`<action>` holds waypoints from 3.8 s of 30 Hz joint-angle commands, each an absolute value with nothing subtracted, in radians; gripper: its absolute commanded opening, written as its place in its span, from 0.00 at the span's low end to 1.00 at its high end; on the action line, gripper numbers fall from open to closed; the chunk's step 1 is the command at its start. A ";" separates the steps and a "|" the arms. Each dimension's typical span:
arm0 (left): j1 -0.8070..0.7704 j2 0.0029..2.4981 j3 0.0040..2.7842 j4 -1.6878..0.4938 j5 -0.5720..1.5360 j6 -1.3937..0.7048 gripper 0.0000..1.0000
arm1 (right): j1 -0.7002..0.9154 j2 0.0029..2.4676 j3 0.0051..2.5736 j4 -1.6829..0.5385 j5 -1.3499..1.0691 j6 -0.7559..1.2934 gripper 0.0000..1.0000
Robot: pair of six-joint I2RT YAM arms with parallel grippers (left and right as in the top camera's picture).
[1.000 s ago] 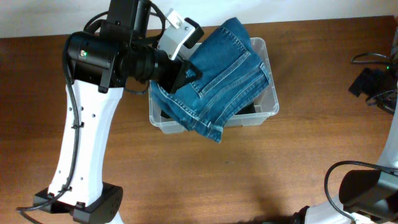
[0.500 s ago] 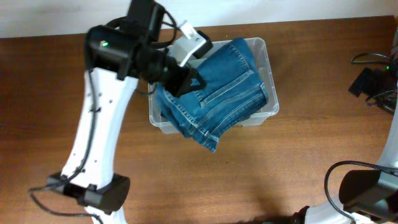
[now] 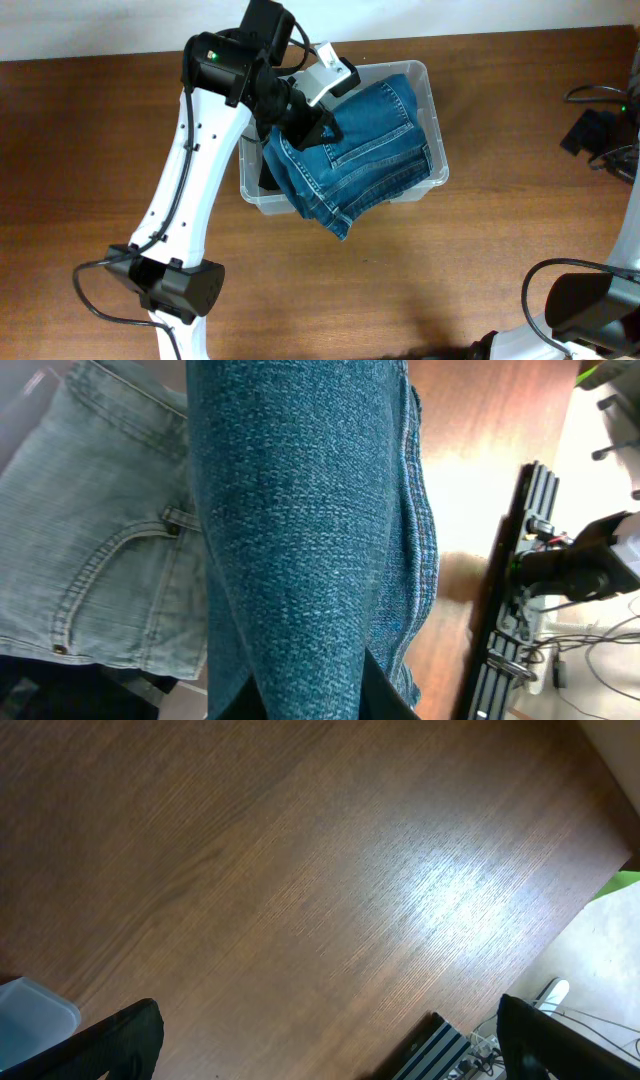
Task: Pack container
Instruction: 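Lower the dark blue jeans onto the garments in the container, then release the jeans and push their left edge into the container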
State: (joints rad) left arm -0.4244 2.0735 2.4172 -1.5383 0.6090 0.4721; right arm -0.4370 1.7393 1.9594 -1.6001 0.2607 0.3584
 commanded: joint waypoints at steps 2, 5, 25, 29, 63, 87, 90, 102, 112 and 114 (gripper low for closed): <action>-0.423 2.083 2.449 -1.494 0.616 0.492 0.01 | -0.439 1.747 1.961 -1.600 0.273 0.355 0.98; -0.423 2.090 2.449 -1.465 0.601 0.492 0.09 | -0.439 1.747 1.961 -1.600 0.273 0.355 0.98; -0.423 2.141 2.457 -1.342 0.463 0.490 0.85 | -0.439 1.747 1.961 -1.600 0.273 0.355 0.98; -0.424 2.141 2.473 -1.415 0.467 0.487 0.81 | -0.439 1.747 1.961 -1.600 0.273 0.355 0.98; -0.439 2.166 2.054 -1.530 0.444 0.299 0.01 | -0.439 1.747 1.961 -1.600 0.273 0.355 0.98; -0.396 2.193 2.069 -1.447 0.310 0.217 0.01 | -0.439 1.747 1.961 -1.600 0.273 0.355 0.98; -0.397 2.193 2.083 -1.450 0.310 0.217 0.01 | -0.439 1.747 1.961 -1.600 0.273 0.355 0.98; -0.396 2.193 2.206 -1.468 0.308 0.195 0.01 | -0.439 1.747 1.961 -1.600 0.273 0.355 0.98; -0.396 2.194 2.206 -1.375 0.235 0.156 0.01 | -0.439 1.747 1.961 -1.600 0.273 0.355 0.98; -0.396 2.194 2.206 -1.361 0.234 0.142 0.01 | -0.439 1.747 1.961 -1.600 0.273 0.355 0.98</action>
